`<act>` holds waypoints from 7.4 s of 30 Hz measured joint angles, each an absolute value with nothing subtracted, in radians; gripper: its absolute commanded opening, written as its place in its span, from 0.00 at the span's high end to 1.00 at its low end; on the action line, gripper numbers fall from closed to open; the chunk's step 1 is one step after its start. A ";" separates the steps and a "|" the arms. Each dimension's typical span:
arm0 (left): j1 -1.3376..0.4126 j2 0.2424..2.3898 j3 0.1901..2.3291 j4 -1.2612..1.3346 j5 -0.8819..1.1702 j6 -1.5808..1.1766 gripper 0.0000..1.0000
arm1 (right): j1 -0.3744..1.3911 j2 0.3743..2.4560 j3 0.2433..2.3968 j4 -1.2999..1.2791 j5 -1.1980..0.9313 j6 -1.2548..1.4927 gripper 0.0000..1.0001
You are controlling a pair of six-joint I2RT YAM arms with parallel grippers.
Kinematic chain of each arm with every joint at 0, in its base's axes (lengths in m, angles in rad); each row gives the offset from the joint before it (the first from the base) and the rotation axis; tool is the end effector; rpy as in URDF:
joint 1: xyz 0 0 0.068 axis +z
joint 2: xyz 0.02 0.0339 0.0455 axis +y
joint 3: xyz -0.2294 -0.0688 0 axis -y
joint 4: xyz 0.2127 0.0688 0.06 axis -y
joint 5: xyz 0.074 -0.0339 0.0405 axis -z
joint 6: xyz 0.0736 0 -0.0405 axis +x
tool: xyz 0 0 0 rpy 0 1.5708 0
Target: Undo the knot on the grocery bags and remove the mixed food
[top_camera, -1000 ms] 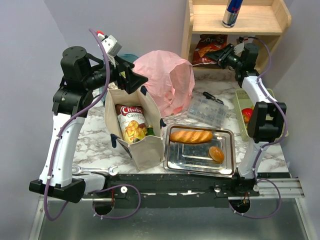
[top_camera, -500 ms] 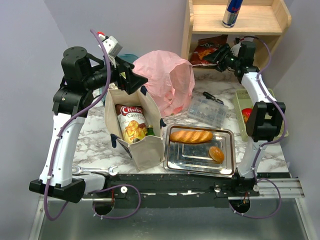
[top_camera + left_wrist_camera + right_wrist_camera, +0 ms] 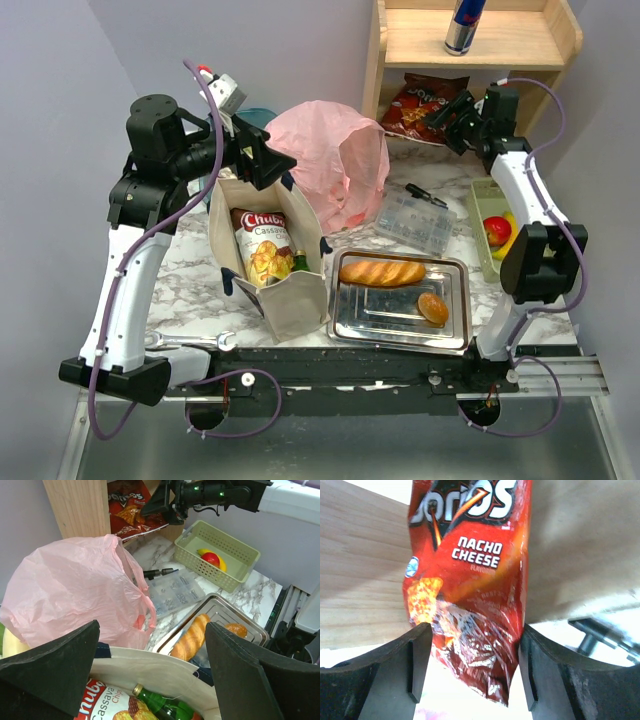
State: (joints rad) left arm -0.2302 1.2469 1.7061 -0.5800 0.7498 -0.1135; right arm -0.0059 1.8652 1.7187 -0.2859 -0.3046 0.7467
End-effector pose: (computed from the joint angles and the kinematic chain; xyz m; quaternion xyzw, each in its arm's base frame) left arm 0.2203 -0.1031 0.4636 0.2830 0.6812 -0.3756 0.5611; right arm 0.4368 0.0195 0.3009 0.2299 0.8044 0.3120 0.4503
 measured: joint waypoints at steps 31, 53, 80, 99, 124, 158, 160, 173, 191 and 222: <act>-0.230 1.244 1.678 -0.577 0.757 -0.112 0.12 | 0.045 1.868 1.671 -0.074 -0.088 0.469 0.47; -0.230 1.219 1.628 -0.637 0.747 -0.037 0.11 | 0.038 1.866 1.589 0.081 -0.280 0.364 0.25; -0.230 1.154 1.464 -0.837 0.655 0.266 0.05 | 0.051 1.691 1.430 0.036 -0.269 0.243 0.19; -0.230 1.188 1.458 -0.838 0.624 0.266 0.05 | 0.053 1.871 1.589 0.116 -0.303 0.289 0.13; -0.230 1.232 1.492 -0.883 0.591 0.415 0.09 | 0.059 1.663 1.385 0.235 -0.159 0.177 0.00; -0.430 1.498 1.151 -0.854 0.196 1.543 1.00 | 0.060 1.349 1.240 -0.055 -0.361 0.088 0.01; -0.431 1.495 1.209 -0.896 0.228 1.501 1.00 | 0.060 1.343 1.237 -0.054 -0.365 0.084 0.01; -0.406 1.353 1.506 -1.112 0.402 1.320 1.00 | 0.060 1.347 1.243 -0.057 -0.707 0.054 0.02; -0.284 1.541 2.239 -1.157 0.658 0.705 1.00 | 0.302 1.393 1.609 -0.259 -0.904 -0.192 0.00; -0.262 1.565 2.133 -0.981 0.927 0.154 1.00 | 0.804 1.272 1.341 -0.113 -0.450 -0.897 0.51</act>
